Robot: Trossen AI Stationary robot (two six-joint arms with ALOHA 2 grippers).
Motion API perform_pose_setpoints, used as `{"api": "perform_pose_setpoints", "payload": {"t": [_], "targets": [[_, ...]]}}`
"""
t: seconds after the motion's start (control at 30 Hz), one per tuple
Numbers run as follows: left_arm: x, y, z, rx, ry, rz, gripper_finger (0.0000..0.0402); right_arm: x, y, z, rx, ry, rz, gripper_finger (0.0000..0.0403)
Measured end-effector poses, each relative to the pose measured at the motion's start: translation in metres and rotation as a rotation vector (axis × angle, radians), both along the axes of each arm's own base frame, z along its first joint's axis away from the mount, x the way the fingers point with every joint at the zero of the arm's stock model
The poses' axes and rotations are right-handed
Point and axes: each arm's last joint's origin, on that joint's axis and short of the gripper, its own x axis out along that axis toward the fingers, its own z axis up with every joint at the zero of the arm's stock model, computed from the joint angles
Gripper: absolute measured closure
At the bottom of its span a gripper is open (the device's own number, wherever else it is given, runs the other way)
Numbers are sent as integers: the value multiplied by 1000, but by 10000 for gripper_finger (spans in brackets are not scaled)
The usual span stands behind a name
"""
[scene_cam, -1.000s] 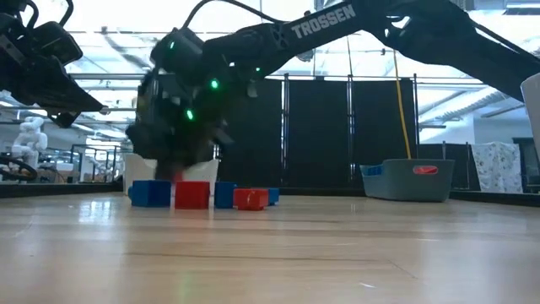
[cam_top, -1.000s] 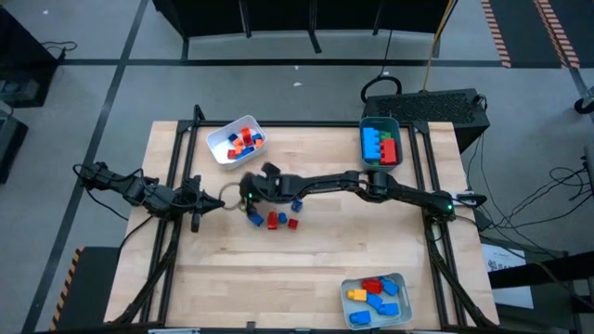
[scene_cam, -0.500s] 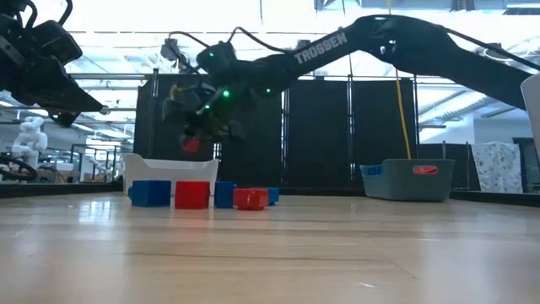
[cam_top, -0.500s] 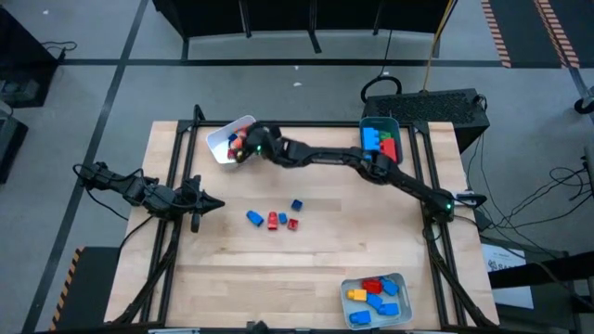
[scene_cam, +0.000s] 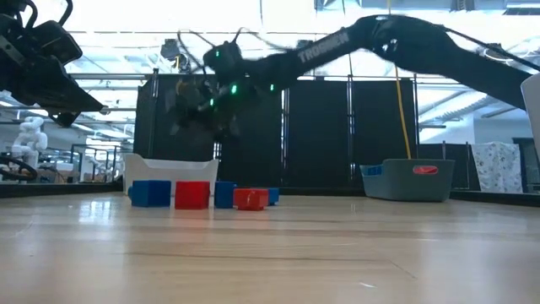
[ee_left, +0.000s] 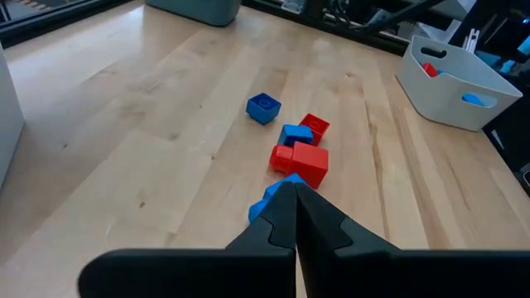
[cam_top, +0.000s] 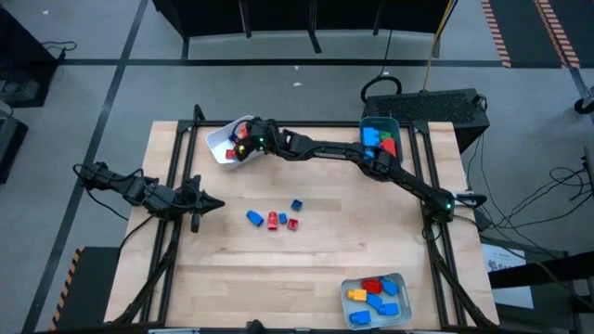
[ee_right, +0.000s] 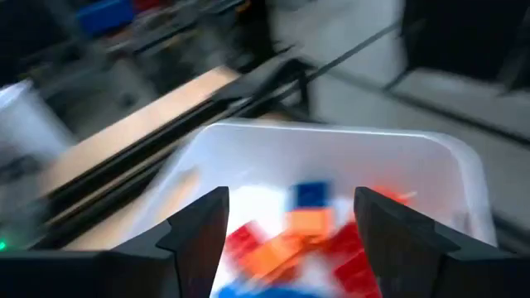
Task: Sort blocks by size
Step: Put the small 4 stud blue game piece into the white bin
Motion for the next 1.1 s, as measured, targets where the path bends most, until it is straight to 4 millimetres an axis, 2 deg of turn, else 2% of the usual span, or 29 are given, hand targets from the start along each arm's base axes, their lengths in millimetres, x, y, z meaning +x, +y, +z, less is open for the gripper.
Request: {"api": "perform_pose_setpoints", "payload": {"t": [0.07,0.17,0.27,0.47,0.63,0.83,1.1], "targets": [[0,0,0,0,0,0,400,-5,14,19,22,56,100,163],[0,0,0,0,1,0,400,-22,38,47,8,245,231,175],[0,0,0,0,1,0,400,-45,67,55,27,513,314,186],[0,0,0,2,-1,-1,400,-80,124,44,102,950,342,195],[0,0,0,5,0,-2,400,-87,162,16,100,1087,402,193],[0,0,0,-1,-2,0,400,-87,177,5,97,1087,409,194],[0,0,0,-3,-2,1,400,-91,167,-13,123,1113,384,170]]}}
